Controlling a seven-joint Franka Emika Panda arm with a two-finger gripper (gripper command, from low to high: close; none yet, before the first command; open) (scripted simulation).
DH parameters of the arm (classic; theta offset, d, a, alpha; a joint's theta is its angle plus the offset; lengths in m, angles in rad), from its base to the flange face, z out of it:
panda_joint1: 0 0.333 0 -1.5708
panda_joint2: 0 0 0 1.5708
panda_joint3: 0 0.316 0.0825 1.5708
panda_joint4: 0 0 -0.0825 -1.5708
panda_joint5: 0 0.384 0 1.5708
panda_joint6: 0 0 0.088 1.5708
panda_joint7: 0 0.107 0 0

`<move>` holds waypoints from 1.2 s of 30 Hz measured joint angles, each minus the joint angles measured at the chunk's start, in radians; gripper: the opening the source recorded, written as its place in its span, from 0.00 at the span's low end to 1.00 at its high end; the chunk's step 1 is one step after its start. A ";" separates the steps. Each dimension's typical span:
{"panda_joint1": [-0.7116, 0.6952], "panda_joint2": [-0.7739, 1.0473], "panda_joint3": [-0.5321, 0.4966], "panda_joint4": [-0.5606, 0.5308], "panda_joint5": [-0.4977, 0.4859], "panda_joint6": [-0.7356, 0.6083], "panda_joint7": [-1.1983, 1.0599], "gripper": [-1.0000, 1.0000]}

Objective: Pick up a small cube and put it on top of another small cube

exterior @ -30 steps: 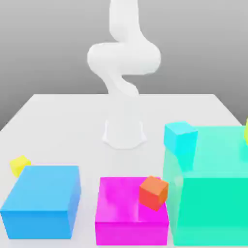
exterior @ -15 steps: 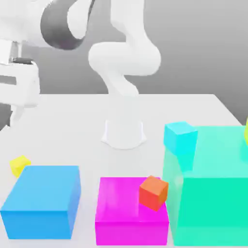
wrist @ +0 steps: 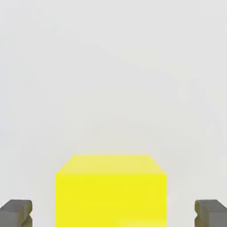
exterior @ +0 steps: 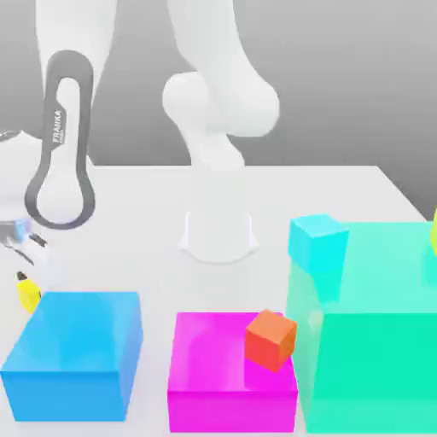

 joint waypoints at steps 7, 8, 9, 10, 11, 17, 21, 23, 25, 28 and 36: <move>0.025 -0.028 -0.033 -0.008 -0.037 -0.022 0.029 0.00; 0.053 -0.059 -0.069 -0.017 -0.076 -0.043 0.059 0.00; 0.079 -0.092 -0.105 -0.026 -0.122 -0.067 0.094 0.00; 0.100 -0.128 -0.138 -0.035 -0.174 -0.091 0.133 0.00; 0.115 -0.166 -0.166 -0.045 -0.228 -0.116 0.173 0.00; 0.227 -0.305 -0.135 -0.008 -0.427 -0.239 0.145 0.00; 0.326 -0.366 -0.089 0.029 -0.493 -0.310 0.032 0.00; 0.379 -0.395 -0.067 0.048 -0.521 -0.346 -0.028 0.00; 0.425 -0.424 -0.044 0.067 -0.546 -0.381 -0.092 0.00; 0.478 -0.459 -0.007 0.087 -0.568 -0.426 -0.182 0.00; 0.622 -0.541 0.104 0.132 -0.597 -0.534 -0.431 0.00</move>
